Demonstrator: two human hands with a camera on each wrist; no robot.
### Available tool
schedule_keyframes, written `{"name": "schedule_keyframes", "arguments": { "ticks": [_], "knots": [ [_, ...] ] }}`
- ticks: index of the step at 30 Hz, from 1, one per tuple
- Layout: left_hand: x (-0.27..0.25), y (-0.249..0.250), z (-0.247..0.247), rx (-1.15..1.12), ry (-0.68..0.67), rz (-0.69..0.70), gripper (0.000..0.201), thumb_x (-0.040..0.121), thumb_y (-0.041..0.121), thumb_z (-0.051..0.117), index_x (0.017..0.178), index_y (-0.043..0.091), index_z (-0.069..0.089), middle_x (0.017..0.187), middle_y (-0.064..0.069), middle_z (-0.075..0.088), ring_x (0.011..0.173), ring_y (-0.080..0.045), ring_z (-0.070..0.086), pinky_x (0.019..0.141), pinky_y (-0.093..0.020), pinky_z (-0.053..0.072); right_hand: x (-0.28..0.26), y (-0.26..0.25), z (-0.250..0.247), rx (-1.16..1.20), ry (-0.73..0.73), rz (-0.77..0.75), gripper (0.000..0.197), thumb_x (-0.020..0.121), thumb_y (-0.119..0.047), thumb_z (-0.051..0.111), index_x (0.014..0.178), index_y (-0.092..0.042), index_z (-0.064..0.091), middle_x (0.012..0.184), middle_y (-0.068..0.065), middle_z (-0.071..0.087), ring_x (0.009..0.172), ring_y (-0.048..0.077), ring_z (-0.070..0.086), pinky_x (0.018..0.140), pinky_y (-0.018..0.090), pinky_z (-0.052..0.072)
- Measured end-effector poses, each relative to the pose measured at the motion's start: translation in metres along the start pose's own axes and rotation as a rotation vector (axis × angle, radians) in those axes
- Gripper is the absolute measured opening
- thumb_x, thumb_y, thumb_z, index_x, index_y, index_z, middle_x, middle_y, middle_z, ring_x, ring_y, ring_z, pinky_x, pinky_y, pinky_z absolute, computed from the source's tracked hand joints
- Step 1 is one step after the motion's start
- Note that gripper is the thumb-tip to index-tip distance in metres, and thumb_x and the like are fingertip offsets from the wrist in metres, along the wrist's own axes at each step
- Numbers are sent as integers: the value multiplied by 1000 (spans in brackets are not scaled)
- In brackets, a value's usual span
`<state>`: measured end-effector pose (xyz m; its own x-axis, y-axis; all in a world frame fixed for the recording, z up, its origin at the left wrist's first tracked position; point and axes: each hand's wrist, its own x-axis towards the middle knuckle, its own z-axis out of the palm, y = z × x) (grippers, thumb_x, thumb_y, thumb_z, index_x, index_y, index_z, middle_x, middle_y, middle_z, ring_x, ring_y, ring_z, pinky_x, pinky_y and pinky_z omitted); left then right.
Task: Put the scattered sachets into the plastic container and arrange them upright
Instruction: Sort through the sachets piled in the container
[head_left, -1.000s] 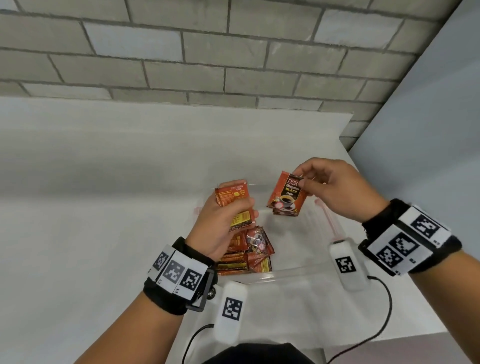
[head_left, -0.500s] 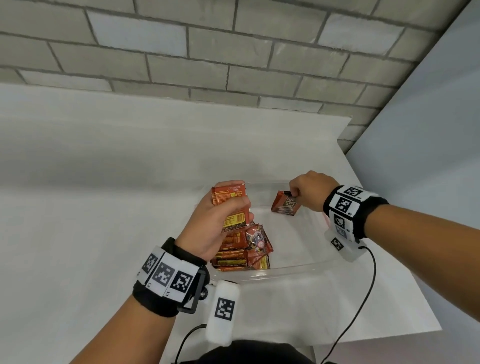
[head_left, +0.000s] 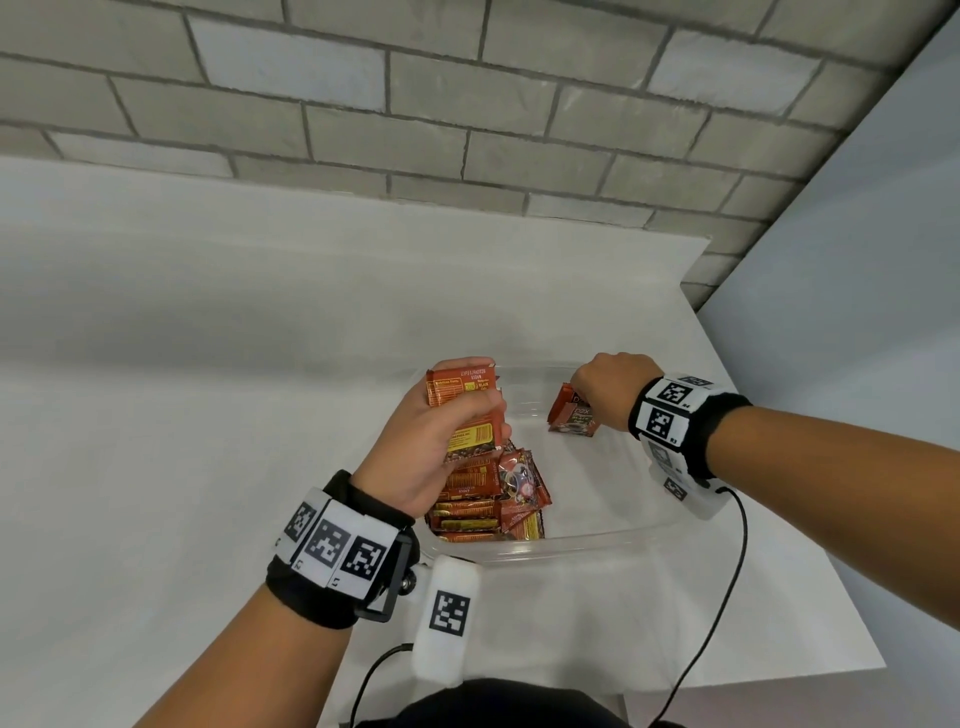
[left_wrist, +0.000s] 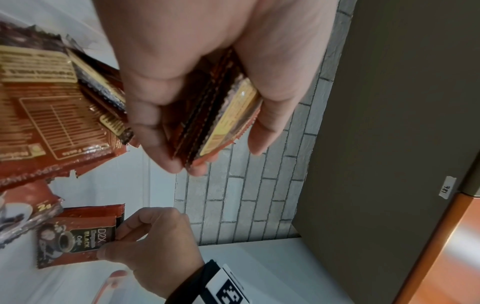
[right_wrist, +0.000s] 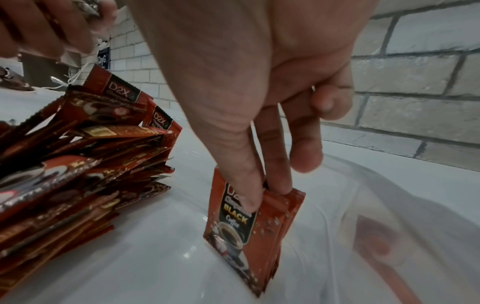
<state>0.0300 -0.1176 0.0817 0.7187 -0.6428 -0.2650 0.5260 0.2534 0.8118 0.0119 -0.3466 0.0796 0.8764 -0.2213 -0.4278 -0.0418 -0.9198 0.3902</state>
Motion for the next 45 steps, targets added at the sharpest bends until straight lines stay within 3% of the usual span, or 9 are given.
{"name": "schedule_keyframes", "arguments": {
  "ticks": [5, 17, 23, 27, 31, 35, 38, 41, 45],
  "knots": [
    [0, 0, 0, 2, -6, 2, 41, 67, 19, 69, 107, 16, 62, 85, -8, 68, 74, -22, 67, 68, -33, 57, -2, -5, -6, -30, -11, -4, 22, 90, -4, 51, 72, -12, 41, 66, -1, 32, 59, 17, 41, 54, 26, 33],
    [0, 0, -1, 1, -12, 21, 42, 67, 20, 68, 108, 17, 62, 86, -9, 68, 74, -23, 67, 68, -33, 57, -3, -6, -11, -34, -37, -9, 39, 88, -1, 53, 61, -15, 28, 65, 0, 31, 52, 12, 30, 49, 23, 30],
    [1, 0, 1, 4, -3, 5, 44, 65, 22, 70, 108, 18, 63, 89, -9, 69, 77, -24, 68, 75, -37, 56, -3, -8, -10, -54, -38, -1, 36, 86, -3, 56, 62, -14, 32, 66, 0, 34, 52, 13, 34, 53, 25, 35],
    [3, -1, 1, -1, 11, -20, 44, 68, 22, 70, 110, 13, 62, 93, -12, 69, 78, -26, 69, 76, -39, 56, -4, -6, -9, -37, -16, 19, 4, 88, -8, 57, 86, -10, 54, 67, -1, 35, 65, 19, 46, 57, 28, 37],
    [5, -4, 2, 0, 3, -53, 23, 86, 5, 60, 109, 10, 60, 92, -14, 68, 75, -26, 70, 65, -36, 58, -3, 0, -4, -12, 6, 30, 12, 88, -13, 59, 99, -9, 60, 73, 0, 43, 67, 19, 48, 48, 24, 31],
    [7, -6, 3, 23, -24, -60, 25, 90, -1, 53, 108, 13, 61, 89, -10, 70, 74, -23, 71, 65, -33, 59, -4, 9, -1, 50, 25, 74, 14, 89, -18, 58, 99, -8, 62, 81, 2, 51, 66, 19, 48, 44, 22, 25],
    [8, -7, 5, 43, -43, -46, 28, 86, -2, 59, 108, 15, 64, 90, -7, 72, 81, -22, 71, 70, -32, 59, -12, 14, -10, 250, 71, 89, 18, 92, -28, 54, 96, -11, 59, 93, 4, 60, 72, 20, 51, 49, 24, 32],
    [9, -8, 8, 45, -63, -23, 41, 74, 2, 67, 113, 13, 65, 96, -8, 72, 87, -24, 70, 77, -37, 58, -34, 12, -21, 813, 256, -5, 21, 93, -40, 54, 93, -21, 61, 94, -3, 63, 85, 16, 58, 69, 27, 44],
    [11, -10, 12, 60, -90, 9, 43, 68, 0, 76, 108, 10, 65, 93, -10, 71, 83, -24, 69, 69, -34, 57, -76, -10, -31, 1254, 341, -205, 19, 90, -34, 59, 108, -28, 62, 102, -6, 65, 83, 14, 61, 72, 27, 52]
  ]
}}
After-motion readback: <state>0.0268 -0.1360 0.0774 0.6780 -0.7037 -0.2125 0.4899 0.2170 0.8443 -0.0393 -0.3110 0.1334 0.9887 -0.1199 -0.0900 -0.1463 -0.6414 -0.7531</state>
